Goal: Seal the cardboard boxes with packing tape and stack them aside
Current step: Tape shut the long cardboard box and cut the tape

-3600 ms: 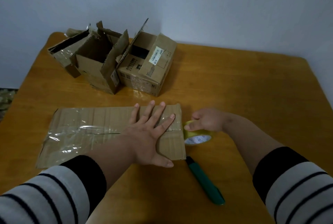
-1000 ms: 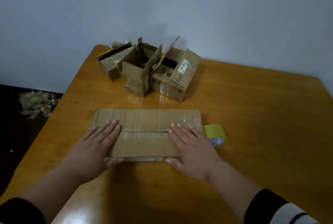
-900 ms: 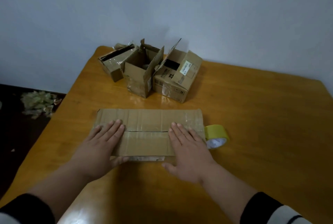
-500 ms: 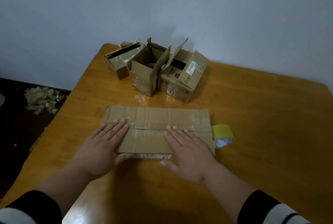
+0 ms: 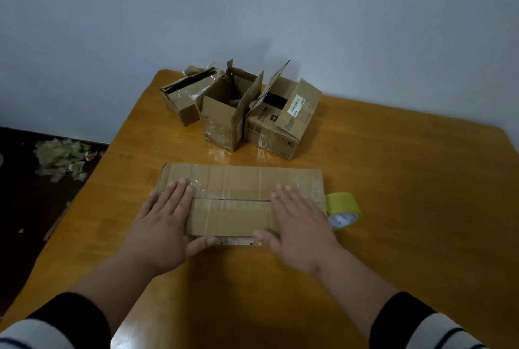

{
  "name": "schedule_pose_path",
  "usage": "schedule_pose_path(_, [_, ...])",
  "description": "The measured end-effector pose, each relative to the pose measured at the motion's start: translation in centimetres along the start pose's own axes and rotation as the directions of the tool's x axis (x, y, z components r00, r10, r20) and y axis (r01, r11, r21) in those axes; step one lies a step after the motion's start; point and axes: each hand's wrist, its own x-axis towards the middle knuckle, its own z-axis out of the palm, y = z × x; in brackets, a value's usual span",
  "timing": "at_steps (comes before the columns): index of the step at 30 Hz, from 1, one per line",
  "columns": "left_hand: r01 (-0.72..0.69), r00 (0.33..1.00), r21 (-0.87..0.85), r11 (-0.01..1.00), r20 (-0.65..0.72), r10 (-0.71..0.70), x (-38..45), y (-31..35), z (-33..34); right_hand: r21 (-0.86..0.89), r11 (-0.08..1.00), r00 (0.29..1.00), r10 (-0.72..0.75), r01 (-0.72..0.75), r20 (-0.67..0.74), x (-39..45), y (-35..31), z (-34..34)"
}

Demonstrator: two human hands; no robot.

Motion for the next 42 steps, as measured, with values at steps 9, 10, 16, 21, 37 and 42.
schedule_pose_path(9, [0.094, 0.994, -0.211, 0.973, -0.032, -0.103, 0.9, 0.5, -1.3, 0.163, 0.973, 0.981, 0.179, -0.165, -0.071, -1.1, 2.5, 1.0])
schedule_pose_path(10, [0.125, 0.989, -0.275, 0.953, -0.048, -0.143, 1.1, 0.7, -1.5, 0.232, 0.955, 0.975, 0.208, -0.184, -0.083, -1.1, 2.4, 1.2])
schedule_pose_path(16, [0.435, 0.838, -0.661, 0.612, 0.047, -0.544, 3.6, 1.0, -2.1, 0.665, 0.719, 0.919, 0.374, -0.202, -0.125, -0.8, 2.0, 1.1])
schedule_pose_path(21, [0.535, 0.782, -0.635, 0.558, 0.122, -0.611, 4.6, 0.0, -2.9, 0.697, 0.694, 0.93, 0.35, -0.18, -0.108, -0.7, 2.3, 0.8])
schedule_pose_path(37, [0.474, 0.709, -0.847, 0.241, 0.205, -0.674, 4.9, -1.0, -1.8, 0.948, 0.289, 0.903, 0.43, -0.136, -0.002, 0.2, 3.8, -0.8])
schedule_pose_path(42, [0.538, 0.747, -0.669, 0.513, 0.095, -0.658, 5.2, -1.3, -2.0, 0.675, 0.732, 0.941, 0.287, -0.094, -0.18, -1.1, 4.6, 0.0])
